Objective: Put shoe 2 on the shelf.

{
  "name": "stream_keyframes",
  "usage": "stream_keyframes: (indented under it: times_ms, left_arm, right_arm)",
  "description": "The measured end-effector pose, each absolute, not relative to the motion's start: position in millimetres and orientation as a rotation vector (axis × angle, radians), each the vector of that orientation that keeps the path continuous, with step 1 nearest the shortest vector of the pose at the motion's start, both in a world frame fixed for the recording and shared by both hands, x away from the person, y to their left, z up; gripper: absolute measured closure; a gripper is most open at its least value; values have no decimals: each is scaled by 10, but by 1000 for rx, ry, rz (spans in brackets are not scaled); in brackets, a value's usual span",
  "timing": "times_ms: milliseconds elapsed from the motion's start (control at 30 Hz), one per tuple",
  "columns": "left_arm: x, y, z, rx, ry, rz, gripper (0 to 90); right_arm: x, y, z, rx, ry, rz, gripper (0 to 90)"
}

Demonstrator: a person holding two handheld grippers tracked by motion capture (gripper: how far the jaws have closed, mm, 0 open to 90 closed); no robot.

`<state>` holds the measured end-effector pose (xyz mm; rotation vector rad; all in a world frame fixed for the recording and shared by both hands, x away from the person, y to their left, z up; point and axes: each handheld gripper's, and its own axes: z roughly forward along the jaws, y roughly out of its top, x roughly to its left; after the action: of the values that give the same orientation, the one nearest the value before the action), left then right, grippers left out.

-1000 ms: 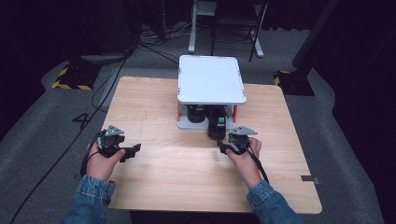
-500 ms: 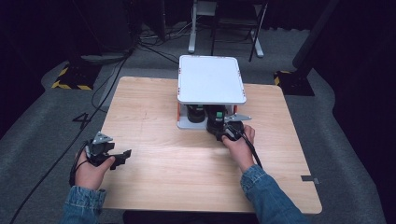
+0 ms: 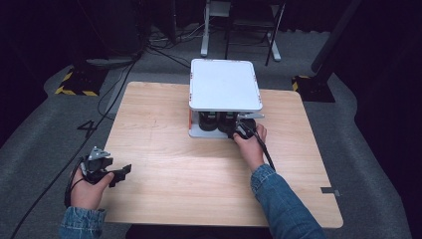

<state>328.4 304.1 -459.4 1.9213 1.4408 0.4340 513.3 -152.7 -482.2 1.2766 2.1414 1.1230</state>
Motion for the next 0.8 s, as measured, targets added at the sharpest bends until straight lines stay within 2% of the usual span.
stream_keyframes:
  times_ms: [100, 233, 500, 800]
  left_arm:
    - [3319, 3027, -4570, 1918, 1430, 445, 235]
    - [3379, 2981, -4574, 1921, 1417, 448, 236]
    - [3406, 2905, -4520, 1925, 1391, 447, 227]
    - [3409, 2964, -4433, 1915, 1372, 470, 210]
  right_arm:
    - [5067, -1551, -4796, 1285, 2107, 1162, 494]
    - [4842, -1612, -4653, 1274, 2083, 1229, 428]
    - [4341, -1801, -4246, 1170, 2137, 1321, 384]
    - [4086, -2243, -3886, 1129, 2151, 1306, 305]
